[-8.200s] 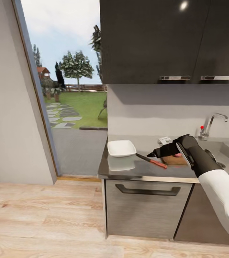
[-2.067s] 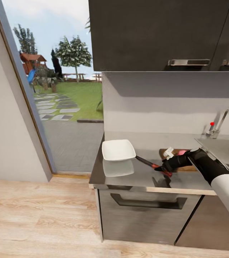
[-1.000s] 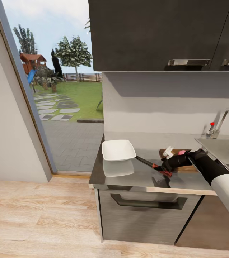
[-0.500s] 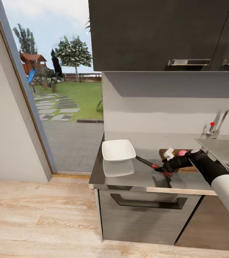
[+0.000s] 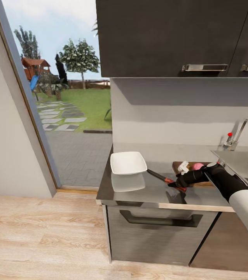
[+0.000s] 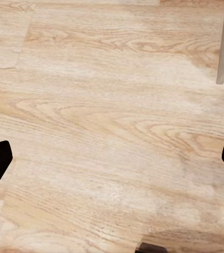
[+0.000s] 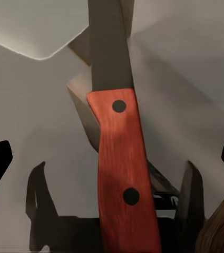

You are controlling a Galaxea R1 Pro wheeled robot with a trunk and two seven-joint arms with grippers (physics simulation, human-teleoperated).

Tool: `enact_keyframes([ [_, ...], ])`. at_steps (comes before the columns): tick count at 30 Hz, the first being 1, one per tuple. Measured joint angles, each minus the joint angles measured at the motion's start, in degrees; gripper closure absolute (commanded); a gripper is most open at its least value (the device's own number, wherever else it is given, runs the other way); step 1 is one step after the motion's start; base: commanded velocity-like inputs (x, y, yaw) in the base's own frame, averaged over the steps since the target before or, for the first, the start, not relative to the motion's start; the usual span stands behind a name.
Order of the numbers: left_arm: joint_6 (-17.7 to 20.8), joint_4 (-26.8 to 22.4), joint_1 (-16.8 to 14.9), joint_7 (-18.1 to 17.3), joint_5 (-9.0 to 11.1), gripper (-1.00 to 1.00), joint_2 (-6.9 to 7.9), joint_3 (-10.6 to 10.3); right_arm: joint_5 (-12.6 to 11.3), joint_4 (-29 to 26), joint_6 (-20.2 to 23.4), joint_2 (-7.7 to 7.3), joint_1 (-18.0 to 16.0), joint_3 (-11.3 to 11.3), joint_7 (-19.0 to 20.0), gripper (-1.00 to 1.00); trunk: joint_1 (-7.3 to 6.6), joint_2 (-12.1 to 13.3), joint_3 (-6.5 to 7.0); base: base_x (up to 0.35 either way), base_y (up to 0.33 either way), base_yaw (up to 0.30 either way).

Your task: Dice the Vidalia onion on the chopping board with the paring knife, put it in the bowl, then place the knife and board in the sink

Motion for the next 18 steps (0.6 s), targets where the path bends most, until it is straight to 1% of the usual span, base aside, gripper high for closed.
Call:
enact_keyframes([
  [18,0.0,0.0,0.0,0.0,0.0,-1.00,0.00,0.0,-0.1,0.4,0.0,-0.06,0.0,-0.2,0.0,-1.00,0.00,0.0,0.00,0.000,0.000,0.000],
])
